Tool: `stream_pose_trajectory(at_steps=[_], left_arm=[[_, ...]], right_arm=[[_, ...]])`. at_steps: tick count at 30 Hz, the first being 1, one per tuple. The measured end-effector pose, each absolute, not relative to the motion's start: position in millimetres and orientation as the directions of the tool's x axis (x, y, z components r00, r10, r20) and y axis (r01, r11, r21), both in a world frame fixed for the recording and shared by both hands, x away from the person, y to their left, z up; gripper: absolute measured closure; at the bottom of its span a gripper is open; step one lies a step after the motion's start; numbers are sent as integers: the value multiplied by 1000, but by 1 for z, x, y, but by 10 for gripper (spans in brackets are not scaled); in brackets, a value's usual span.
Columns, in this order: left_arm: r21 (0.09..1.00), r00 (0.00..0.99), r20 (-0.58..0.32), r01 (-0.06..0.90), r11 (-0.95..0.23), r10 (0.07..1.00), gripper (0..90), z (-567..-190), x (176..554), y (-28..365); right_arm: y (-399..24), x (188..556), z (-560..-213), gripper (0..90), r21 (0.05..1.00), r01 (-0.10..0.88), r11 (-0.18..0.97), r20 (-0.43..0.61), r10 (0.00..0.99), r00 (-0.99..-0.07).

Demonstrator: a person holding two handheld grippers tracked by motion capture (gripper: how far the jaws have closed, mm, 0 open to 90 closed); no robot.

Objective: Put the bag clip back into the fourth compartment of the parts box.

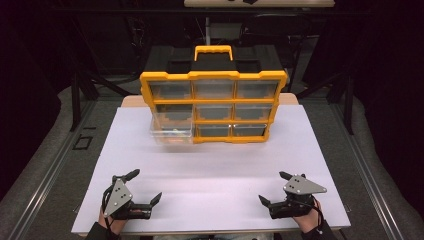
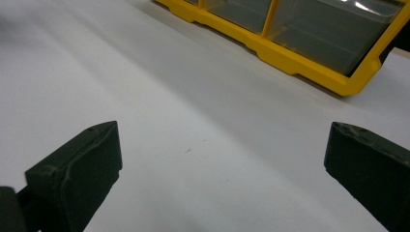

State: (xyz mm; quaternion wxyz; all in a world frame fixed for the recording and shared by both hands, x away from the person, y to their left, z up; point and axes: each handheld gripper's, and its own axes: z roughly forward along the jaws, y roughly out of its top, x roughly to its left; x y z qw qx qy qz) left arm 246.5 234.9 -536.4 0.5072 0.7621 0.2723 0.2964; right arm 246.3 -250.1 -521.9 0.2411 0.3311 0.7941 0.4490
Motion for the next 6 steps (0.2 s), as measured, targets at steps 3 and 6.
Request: stream_pose_trajectory(at_steps=[3,6], left_arm=[[934,678,173,116,-337,715,7,-537,247,234],[933,679,174,118,-340,713,6,-537,248,233]], right_arm=[[-250,246,-523,0,869,308,387,-91,738,-669],[-250,246,-523,0,871,302,387,-92,733,-674]])
